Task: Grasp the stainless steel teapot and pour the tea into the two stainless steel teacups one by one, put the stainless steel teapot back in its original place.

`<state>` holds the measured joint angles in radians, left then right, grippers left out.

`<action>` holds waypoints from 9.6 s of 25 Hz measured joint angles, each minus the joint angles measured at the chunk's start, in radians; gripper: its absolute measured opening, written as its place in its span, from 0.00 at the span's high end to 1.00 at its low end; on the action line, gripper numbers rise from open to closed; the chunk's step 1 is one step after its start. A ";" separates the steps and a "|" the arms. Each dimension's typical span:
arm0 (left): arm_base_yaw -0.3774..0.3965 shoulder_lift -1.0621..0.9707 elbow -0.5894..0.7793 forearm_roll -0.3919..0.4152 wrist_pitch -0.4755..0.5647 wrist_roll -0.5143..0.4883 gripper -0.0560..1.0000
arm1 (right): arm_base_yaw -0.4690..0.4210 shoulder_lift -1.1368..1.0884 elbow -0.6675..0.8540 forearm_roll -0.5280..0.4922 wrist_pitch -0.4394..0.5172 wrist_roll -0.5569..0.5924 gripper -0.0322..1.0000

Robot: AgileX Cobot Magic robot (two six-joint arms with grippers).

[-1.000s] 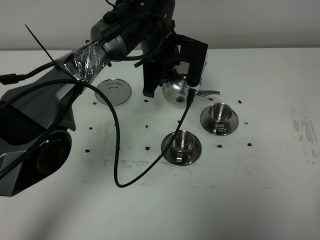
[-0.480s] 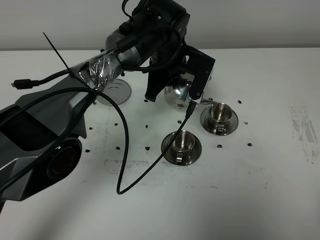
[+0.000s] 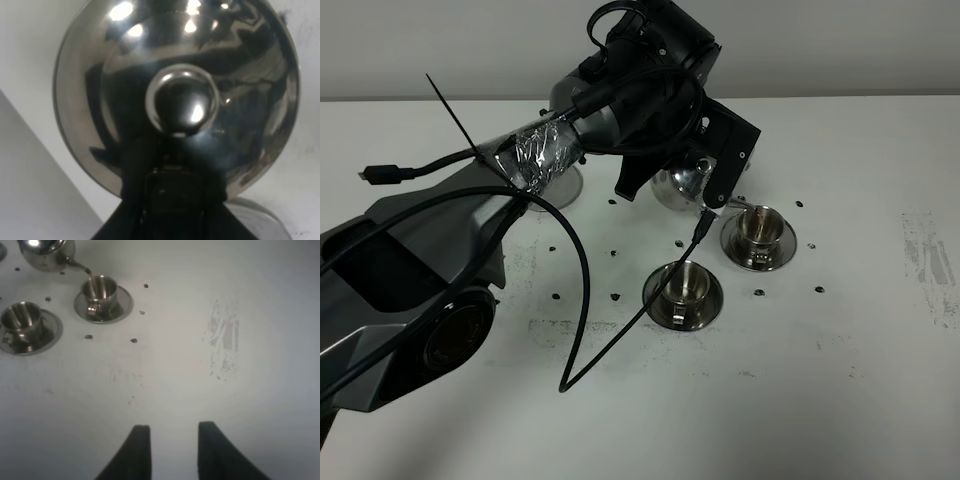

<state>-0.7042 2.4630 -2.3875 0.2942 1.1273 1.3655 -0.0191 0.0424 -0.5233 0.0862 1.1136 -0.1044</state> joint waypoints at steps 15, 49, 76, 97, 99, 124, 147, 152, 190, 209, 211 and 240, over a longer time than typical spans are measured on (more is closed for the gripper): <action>-0.021 0.001 0.000 0.090 -0.012 0.001 0.76 | 0.000 0.000 0.000 0.000 0.000 0.000 0.75; -0.052 0.019 0.000 0.171 -0.050 0.002 0.76 | 0.000 0.000 0.000 0.000 0.000 0.000 0.75; -0.064 0.018 0.000 0.212 -0.056 0.003 0.76 | 0.000 0.000 0.000 0.000 0.000 0.000 0.75; -0.040 0.018 0.000 0.127 -0.049 -0.003 0.76 | 0.000 0.000 0.000 0.000 0.000 0.000 0.75; -0.028 0.018 0.000 0.108 -0.044 -0.003 0.76 | 0.000 0.000 0.000 0.000 0.000 0.000 0.75; 0.156 -0.139 0.191 -0.379 -0.055 -0.083 0.76 | 0.000 0.000 0.000 0.000 0.000 0.000 0.75; 0.210 -0.197 0.471 -0.527 -0.267 -0.003 0.76 | 0.000 0.000 0.000 0.000 0.000 0.000 0.75; 0.219 -0.171 0.471 -0.529 -0.266 -0.003 0.76 | 0.000 0.000 0.000 0.000 0.000 0.000 0.75; 0.258 -0.590 0.967 -0.261 -0.326 0.193 0.76 | 0.000 0.000 0.000 0.000 0.000 0.000 0.75; 0.141 -0.477 0.868 -0.096 -0.333 0.079 0.76 | 0.000 0.000 0.000 0.000 0.000 0.000 0.75; 0.131 -0.477 0.867 -0.077 -0.333 0.079 0.76 | 0.000 0.000 0.000 0.000 0.000 0.000 0.75; 0.028 -0.476 0.867 0.175 -0.346 0.022 0.76 | 0.000 0.000 0.000 0.000 0.000 0.000 0.75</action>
<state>-0.6760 1.9872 -1.5206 0.4690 0.7813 1.3876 -0.0191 0.0424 -0.5233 0.0862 1.1136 -0.1044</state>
